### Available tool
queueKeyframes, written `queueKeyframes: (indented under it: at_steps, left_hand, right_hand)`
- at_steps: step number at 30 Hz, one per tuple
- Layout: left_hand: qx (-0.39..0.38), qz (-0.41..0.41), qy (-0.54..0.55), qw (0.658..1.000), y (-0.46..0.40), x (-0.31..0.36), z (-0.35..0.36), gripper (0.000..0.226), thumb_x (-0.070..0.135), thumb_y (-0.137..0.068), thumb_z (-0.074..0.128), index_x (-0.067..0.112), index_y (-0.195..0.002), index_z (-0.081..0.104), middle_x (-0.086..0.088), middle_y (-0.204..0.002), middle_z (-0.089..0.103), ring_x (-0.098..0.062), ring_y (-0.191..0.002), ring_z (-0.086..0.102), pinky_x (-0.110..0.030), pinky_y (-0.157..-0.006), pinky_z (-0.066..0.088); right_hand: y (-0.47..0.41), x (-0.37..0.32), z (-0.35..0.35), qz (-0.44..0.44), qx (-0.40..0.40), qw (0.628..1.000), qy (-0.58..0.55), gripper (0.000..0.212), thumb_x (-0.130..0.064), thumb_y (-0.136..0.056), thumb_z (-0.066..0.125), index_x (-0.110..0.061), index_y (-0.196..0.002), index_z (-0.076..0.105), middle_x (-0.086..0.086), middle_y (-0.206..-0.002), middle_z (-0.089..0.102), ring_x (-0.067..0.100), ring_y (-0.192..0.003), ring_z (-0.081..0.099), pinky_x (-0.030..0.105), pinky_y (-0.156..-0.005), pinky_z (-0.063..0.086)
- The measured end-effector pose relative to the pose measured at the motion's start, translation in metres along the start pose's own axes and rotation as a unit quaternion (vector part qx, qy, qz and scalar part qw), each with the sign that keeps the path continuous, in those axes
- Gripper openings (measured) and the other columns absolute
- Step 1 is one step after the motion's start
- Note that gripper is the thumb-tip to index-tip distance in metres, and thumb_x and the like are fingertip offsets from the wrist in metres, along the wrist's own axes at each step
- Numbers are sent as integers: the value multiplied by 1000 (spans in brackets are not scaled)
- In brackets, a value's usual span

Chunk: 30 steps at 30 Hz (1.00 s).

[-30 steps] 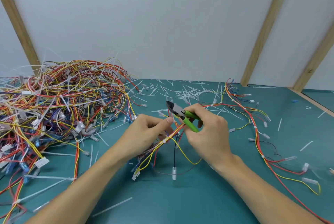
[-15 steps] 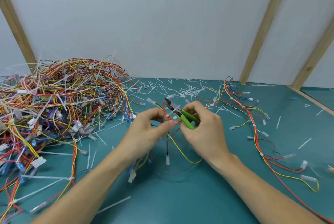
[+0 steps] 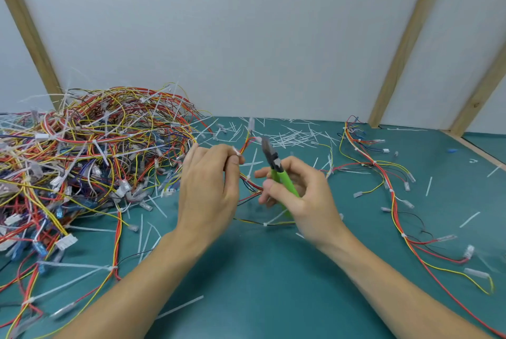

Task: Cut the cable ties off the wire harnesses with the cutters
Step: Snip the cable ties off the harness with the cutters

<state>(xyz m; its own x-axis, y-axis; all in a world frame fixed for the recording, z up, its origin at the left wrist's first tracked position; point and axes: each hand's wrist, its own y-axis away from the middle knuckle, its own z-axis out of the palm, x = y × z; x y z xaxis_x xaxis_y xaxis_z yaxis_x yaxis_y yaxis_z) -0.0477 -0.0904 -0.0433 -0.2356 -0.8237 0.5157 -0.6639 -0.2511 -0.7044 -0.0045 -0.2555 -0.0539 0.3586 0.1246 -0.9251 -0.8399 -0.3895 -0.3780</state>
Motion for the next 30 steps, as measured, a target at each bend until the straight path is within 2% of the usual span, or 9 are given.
queueKeyframes:
  at_steps: [3,7,11,15,18,21,24,27,30]
  left_hand:
    - [-28,3,4,1000,-1,-5,1,23,23,-98,51,18,-84,68,8,-77,62,-23,-81,50,-46,-86,42]
    - [-115,16,-19,993,-2,-15,2,23,30,-94,53,27,-80,70,11,-75,60,-20,-90,49,-54,-107,32]
    - [-220,64,-1,973,3,-18,5,22,33,-93,54,31,-79,71,13,-83,56,-14,-100,46,-58,-118,14]
    - [-227,91,30,969,6,-20,9,21,30,-94,56,30,-76,68,14,-102,53,-14,-114,43,-61,-115,18]
    - [-211,80,29,974,7,-22,10,24,29,-96,54,28,-76,66,13,-116,56,-19,-128,42,-63,-114,19]
    - [-182,64,23,981,9,-20,14,20,29,-97,57,27,-80,68,13,-122,58,-19,-134,40,-64,-115,17]
    - [-84,72,14,994,7,-15,13,7,28,-93,70,23,-99,71,5,-122,58,-20,-125,47,-56,-111,31]
    - [33,95,31,994,3,-11,8,11,31,-92,68,21,-97,70,7,-101,60,-15,-97,55,-33,-89,42]
    - [-32,46,116,992,7,-6,9,18,36,-93,64,21,-87,72,13,-81,65,-11,-76,57,-26,-72,42]
  right_hand:
    - [-6,-5,-10,-28,111,993,1,24,-24,-86,72,-3,-91,62,21,-83,69,23,-64,69,33,-67,58]
    - [-11,-14,-30,-81,152,984,51,24,-35,-89,70,-11,-90,62,12,-78,67,23,-65,67,34,-65,56]
    - [-13,-13,-28,-98,103,983,119,10,-27,-84,76,-23,-90,69,-1,-80,70,16,-66,64,31,-65,55]
    - [-10,-3,-23,24,-21,981,190,23,-33,-78,84,-20,-82,66,7,-77,72,27,-65,66,47,-67,56]
    - [-9,1,-24,112,-90,974,174,26,-19,-83,86,-15,-81,61,11,-80,71,20,-69,60,43,-70,54]
    - [-10,2,-23,140,-80,985,63,24,-4,-87,79,-12,-81,58,4,-69,62,16,-59,54,25,-58,51]
    - [-11,3,-22,181,-10,983,-25,23,-1,-86,78,-12,-83,58,6,-70,69,15,-52,56,27,-56,55]
    - [-13,5,-22,214,55,971,-87,23,-2,-87,76,-15,-85,57,12,-77,74,18,-53,57,37,-62,54]
    - [-15,5,-22,210,88,961,-159,21,-3,-90,74,-14,-87,56,12,-83,74,15,-53,58,33,-59,57]
